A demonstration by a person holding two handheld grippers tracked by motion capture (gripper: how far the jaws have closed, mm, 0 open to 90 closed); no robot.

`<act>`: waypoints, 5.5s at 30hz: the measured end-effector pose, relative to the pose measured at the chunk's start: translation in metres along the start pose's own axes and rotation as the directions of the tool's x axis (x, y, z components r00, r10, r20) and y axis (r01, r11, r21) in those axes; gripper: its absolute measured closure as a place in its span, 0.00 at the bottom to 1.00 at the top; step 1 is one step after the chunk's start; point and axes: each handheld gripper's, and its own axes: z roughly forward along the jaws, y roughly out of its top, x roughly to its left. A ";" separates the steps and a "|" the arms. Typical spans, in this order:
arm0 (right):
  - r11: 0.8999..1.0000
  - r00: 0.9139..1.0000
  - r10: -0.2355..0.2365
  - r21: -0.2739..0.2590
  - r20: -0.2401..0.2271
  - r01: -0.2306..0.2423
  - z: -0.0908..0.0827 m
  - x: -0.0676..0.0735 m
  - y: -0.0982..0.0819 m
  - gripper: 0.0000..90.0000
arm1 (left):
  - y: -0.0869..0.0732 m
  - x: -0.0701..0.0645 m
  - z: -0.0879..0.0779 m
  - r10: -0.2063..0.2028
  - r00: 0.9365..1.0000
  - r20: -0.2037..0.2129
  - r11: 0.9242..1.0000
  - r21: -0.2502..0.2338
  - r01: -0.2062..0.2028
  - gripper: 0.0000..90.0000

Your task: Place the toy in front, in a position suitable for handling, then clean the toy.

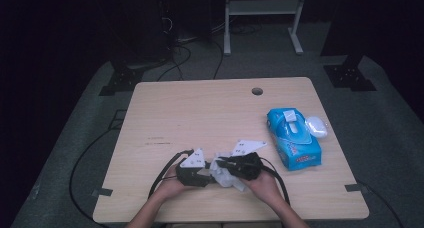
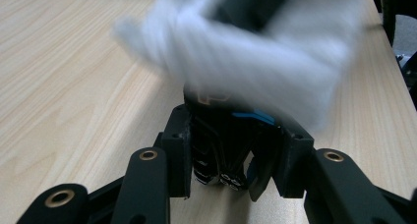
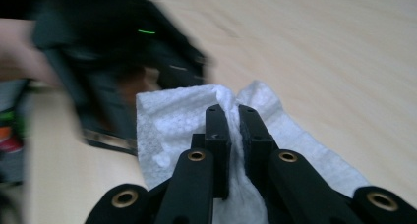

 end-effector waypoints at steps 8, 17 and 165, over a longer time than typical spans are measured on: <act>1.000 1.000 0.009 0.001 0.026 -0.009 -0.004 -0.007 -0.003 0.93 | -0.001 0.001 -0.002 -0.001 1.000 0.002 1.000 -0.001 0.001 0.65; 1.000 1.000 0.025 -0.003 0.015 -0.025 -0.005 -0.006 -0.004 0.93 | -0.002 0.003 -0.005 -0.001 1.000 0.003 1.000 0.007 0.001 0.65; 0.995 0.988 0.098 0.003 0.123 -0.099 -0.029 -0.045 -0.014 0.93 | -0.002 0.009 -0.007 0.006 0.999 -0.034 1.000 0.019 -0.005 0.65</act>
